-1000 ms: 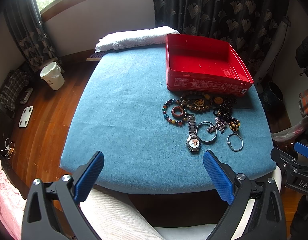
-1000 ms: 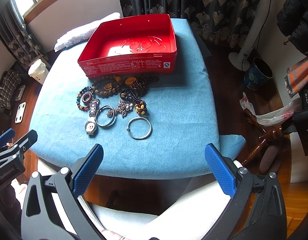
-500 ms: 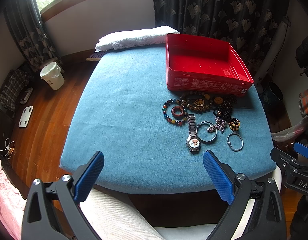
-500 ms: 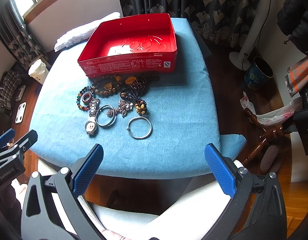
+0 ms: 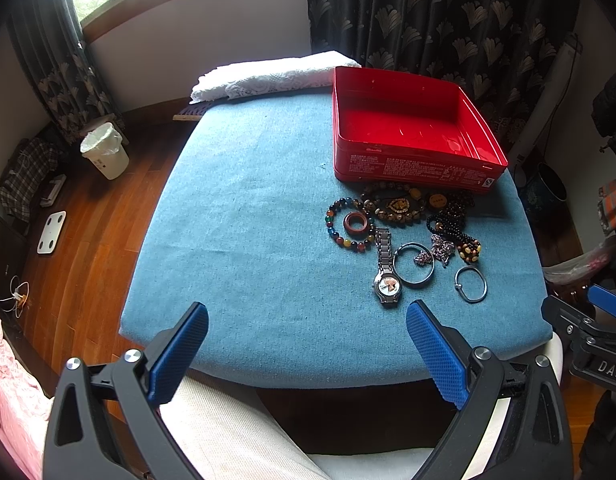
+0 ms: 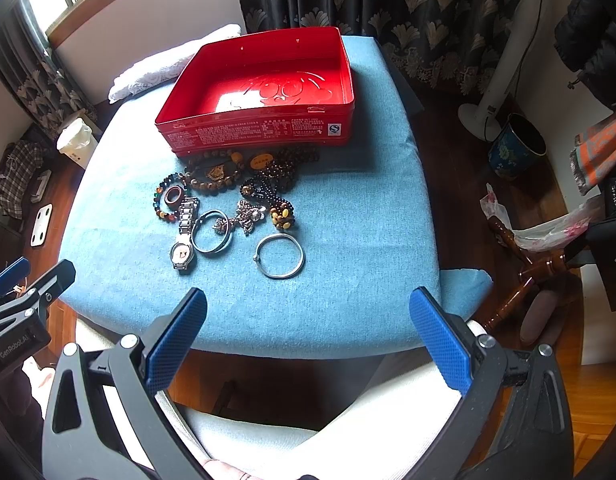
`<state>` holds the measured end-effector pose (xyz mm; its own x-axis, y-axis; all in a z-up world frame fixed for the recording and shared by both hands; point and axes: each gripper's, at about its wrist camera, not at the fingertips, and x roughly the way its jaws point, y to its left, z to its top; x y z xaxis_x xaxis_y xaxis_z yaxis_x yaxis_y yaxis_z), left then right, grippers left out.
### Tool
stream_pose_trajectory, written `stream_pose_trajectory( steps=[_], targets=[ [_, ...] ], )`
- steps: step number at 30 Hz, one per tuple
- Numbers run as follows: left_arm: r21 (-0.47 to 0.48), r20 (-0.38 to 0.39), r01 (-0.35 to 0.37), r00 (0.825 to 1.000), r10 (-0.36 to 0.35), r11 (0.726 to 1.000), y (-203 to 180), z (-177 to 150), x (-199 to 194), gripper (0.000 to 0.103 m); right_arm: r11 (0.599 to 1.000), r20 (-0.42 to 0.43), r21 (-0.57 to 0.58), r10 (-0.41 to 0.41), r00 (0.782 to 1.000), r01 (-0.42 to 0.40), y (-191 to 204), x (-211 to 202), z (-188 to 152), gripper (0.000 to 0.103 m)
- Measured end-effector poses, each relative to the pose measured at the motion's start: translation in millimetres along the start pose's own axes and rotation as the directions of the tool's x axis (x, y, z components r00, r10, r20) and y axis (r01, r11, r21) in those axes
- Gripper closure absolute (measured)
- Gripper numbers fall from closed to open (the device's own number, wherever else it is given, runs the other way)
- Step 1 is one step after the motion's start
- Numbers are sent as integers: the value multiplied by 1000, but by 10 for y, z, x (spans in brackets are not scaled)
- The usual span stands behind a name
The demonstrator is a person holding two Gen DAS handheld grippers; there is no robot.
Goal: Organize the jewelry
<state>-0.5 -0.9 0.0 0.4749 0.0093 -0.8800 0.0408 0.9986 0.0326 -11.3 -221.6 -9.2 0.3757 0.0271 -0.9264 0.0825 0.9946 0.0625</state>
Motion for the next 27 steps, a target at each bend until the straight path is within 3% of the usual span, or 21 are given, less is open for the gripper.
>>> stream_pose_trajectory(
  steps=[22,27],
  targets=[
    [-1,-5,-1,1000,1,1000,37,-13,23,6,1000,-3,-1,11,1000,-11,3,27,7,5],
    [1,-52,22,998,-22,1000,41,-24,246,10,999,-34,7,39,999,-39,-32,150,-13,5]
  ],
)
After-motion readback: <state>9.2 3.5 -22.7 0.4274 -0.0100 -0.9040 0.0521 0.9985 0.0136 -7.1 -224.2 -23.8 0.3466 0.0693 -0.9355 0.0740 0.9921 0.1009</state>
